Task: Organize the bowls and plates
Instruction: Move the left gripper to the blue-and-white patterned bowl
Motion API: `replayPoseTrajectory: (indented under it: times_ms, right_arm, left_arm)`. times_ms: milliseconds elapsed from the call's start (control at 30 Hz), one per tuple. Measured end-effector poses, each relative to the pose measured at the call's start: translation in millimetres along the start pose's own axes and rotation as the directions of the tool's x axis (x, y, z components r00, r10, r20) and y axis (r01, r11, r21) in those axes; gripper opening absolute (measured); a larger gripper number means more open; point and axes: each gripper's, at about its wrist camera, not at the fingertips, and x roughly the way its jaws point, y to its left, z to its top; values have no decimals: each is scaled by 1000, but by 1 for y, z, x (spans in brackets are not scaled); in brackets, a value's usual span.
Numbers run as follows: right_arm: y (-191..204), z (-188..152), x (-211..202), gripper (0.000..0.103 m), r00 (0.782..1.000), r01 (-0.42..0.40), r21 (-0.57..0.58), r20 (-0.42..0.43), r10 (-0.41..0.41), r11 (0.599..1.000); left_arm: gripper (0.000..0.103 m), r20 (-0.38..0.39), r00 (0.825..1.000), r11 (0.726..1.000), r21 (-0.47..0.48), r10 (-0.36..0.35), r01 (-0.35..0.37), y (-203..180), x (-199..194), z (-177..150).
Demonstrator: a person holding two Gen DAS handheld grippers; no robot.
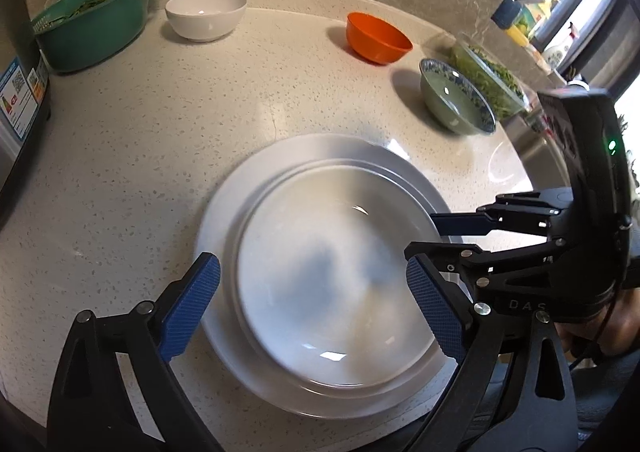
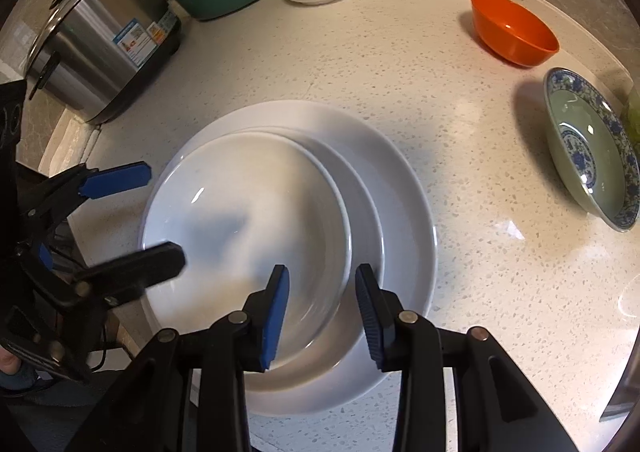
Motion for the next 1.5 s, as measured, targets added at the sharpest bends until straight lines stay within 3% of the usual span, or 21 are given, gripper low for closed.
replayPoseTrajectory:
  times_ms: [133, 200, 300, 367, 500, 533, 633, 733, 900, 967, 1033, 1067, 1100, 1167, 1233, 1400, 1500]
  right_arm:
    - [-2, -1, 3, 39, 1000, -10, 14, -9, 10, 1000]
    - [-3, -1, 0, 48, 1000, -29, 24, -8, 29, 999]
    - [-9, 3, -23, 55, 992, -105, 51, 71, 101, 993]
    - [-25, 2, -45, 78, 967, -214, 100, 164, 196, 972]
    - [-71, -10, -72, 90, 915, -358, 215, 277, 295, 909]
    - [-89, -16, -77, 101, 899, -397, 254, 301, 317, 882]
    - [-130, -34, -92, 103, 872, -445, 318, 367, 324, 837]
    - [-176, -53, -109, 103, 844, -475, 364, 446, 298, 801]
    - [-261, -64, -112, 103, 821, -509, 449, 509, 259, 734]
    - [-295, -65, -104, 103, 802, -550, 486, 534, 267, 679]
    - [-322, -66, -94, 102, 759, -619, 499, 578, 299, 607]
    - [-334, -64, -86, 99, 750, -637, 511, 585, 309, 577]
    - [-344, -56, -78, 97, 755, -636, 523, 575, 315, 567]
    - [-355, -45, -62, 82, 770, -626, 533, 539, 342, 570]
    - [-360, -37, -51, 77, 786, -611, 548, 506, 356, 571]
    - [-358, -19, -39, 72, 816, -575, 537, 436, 380, 617]
    - [-361, -18, -33, 70, 832, -554, 556, 411, 374, 620]
  left_arm:
    - [95, 25, 1000, 1000, -25, -11, 12, 5, -4, 7]
    - [95, 46, 999, 999, -35, -18, 20, 8, -7, 11]
    - [95, 77, 995, 997, -52, -59, 63, 11, -17, 21]
    - [101, 91, 992, 993, -74, -87, 94, 12, -23, 31]
    - [103, 95, 977, 974, -109, -190, 200, 8, -29, 51]
    - [103, 104, 967, 964, -112, -231, 242, 5, -29, 57]
    - [103, 122, 956, 955, -98, -267, 279, -6, -29, 71]
    - [103, 140, 956, 959, -88, -256, 270, -21, -25, 88]
    - [103, 27, 973, 959, -165, -229, 230, -44, 19, 135]
    - [103, -54, 984, 967, -199, -172, 158, -57, 46, 159]
    - [103, -56, 990, 978, -167, -133, 122, -74, 67, 178]
    - [103, -66, 995, 990, -123, -79, 71, -87, 82, 189]
    - [103, -81, 995, 993, -104, -60, 51, -95, 91, 194]
    - [103, -113, 993, 997, -68, -42, 34, -111, 115, 206]
    - [102, -126, 992, 999, -44, -18, 12, -123, 134, 214]
    - [99, -170, 985, 1000, 9, 5, -3, -145, 174, 223]
    - [84, -201, 979, 998, 52, 27, -17, -161, 193, 223]
